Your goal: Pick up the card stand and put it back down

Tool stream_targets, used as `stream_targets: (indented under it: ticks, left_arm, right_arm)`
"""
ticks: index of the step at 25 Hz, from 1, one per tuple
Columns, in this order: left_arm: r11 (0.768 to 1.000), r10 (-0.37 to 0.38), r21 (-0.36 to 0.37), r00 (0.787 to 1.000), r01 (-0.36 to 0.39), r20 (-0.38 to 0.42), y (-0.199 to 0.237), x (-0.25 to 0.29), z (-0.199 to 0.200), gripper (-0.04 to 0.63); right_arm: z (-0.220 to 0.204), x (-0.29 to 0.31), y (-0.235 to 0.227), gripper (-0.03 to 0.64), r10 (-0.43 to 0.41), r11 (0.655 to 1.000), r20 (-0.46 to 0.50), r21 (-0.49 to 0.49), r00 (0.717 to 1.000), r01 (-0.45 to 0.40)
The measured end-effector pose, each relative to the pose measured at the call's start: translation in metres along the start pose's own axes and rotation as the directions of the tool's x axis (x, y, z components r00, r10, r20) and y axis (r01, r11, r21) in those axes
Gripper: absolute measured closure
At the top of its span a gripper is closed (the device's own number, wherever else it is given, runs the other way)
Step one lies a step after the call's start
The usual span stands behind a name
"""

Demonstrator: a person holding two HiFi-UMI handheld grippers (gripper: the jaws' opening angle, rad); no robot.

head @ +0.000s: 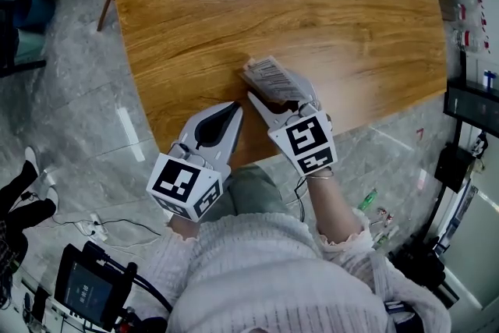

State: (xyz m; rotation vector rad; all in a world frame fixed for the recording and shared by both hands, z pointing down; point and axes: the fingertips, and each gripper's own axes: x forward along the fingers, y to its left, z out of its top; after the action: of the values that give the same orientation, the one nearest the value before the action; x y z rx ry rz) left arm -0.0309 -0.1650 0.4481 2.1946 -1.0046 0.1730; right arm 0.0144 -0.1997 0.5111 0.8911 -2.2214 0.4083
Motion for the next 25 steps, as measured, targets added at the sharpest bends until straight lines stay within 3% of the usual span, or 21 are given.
stream_targets:
  ticks: [2,15,25]
  left_arm:
    - [1.000,-0.006,-0.002,1.000,0.006,-0.004,-0.001,0.001,-0.003,0.588]
    - [1.000,0.000,0.021,1.000,0.001,-0.014,0.003,0.000,-0.008,0.588]
    - [0.993,-0.020,0.115,1.000,0.019,0.012,-0.004,0.002,0.012,0.588]
  right_arm:
    - [-0.002,0.002,-0.001,0.412,-0.002,1.000,0.004,-0.011,1.000,0.002]
    - [-0.002,0.003,-0.013,0.432,-0.018,0.999,0.088,0.042,0.996,0.014]
    - [0.019,-0.014,-0.012,0.432,-0.033,0.999,0.152,0.035,0.988,0.028]
